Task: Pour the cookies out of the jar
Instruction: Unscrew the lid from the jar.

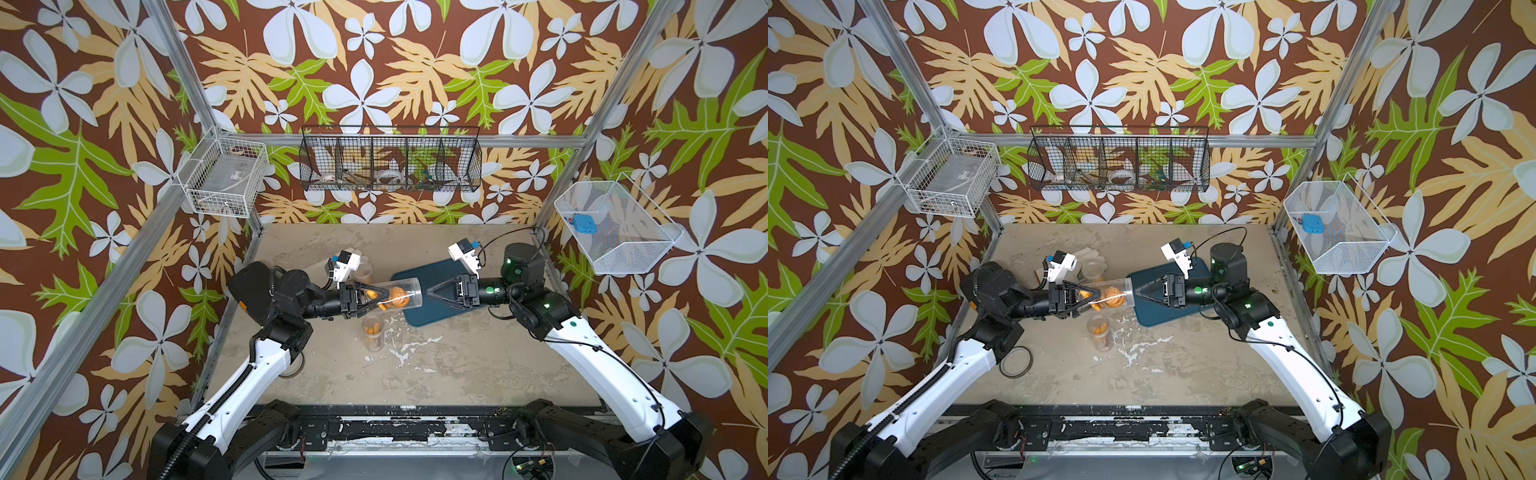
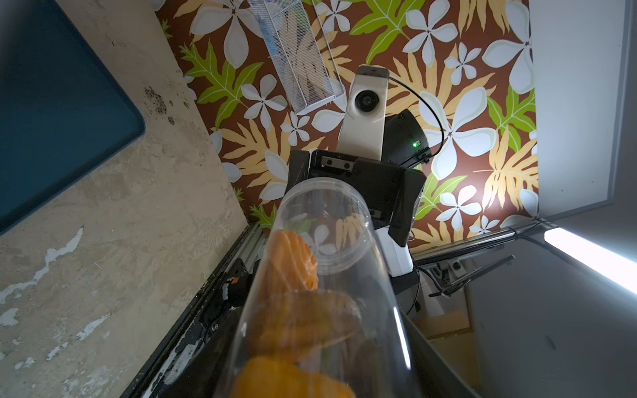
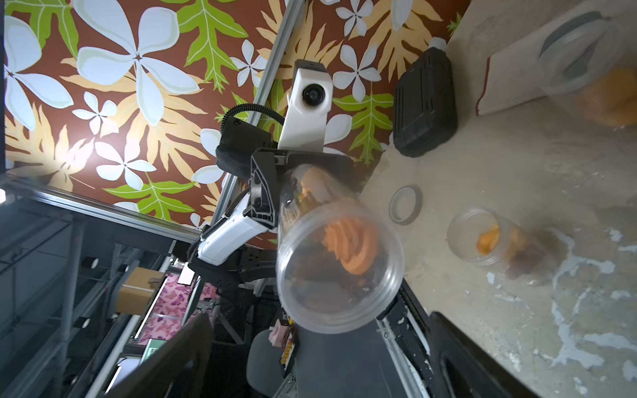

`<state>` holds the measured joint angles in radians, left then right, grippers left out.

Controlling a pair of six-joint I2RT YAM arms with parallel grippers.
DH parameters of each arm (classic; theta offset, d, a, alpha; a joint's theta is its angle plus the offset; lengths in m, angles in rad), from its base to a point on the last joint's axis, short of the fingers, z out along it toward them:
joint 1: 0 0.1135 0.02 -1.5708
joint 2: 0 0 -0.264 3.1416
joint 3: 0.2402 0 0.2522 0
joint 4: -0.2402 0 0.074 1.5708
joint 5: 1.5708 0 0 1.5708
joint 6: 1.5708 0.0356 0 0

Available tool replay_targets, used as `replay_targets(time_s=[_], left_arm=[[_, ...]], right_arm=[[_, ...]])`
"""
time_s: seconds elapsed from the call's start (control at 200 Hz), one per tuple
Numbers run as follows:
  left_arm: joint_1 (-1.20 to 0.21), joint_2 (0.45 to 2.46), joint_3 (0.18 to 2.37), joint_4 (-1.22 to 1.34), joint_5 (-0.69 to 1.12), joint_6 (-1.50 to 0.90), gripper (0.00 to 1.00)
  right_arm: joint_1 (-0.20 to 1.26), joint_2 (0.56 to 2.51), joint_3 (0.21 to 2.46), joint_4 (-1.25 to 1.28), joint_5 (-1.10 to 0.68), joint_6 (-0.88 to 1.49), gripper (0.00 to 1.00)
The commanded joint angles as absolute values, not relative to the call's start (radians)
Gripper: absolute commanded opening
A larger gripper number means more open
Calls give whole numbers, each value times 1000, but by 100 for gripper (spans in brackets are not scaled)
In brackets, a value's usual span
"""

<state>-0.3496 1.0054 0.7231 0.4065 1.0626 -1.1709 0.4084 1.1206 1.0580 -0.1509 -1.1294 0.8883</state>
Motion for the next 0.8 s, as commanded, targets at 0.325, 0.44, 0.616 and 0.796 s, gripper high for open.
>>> replay_targets(time_s=[0.325, 0.44, 0.616, 0.796], left_arm=[[-351, 939, 699, 444, 1070, -871, 53], [-350, 936, 706, 451, 1071, -870, 53], [-350, 932, 709, 482, 1071, -897, 53], [-350, 926, 704, 484, 1075, -900, 53]], right_arm=[[477, 1152, 1097, -151, -1213, 957, 94], [489, 1170, 1098, -155, -1212, 970, 92], [496, 1189, 1106, -148, -1208, 969, 89], [502, 1214, 1116, -86, -1209, 1006, 87]])
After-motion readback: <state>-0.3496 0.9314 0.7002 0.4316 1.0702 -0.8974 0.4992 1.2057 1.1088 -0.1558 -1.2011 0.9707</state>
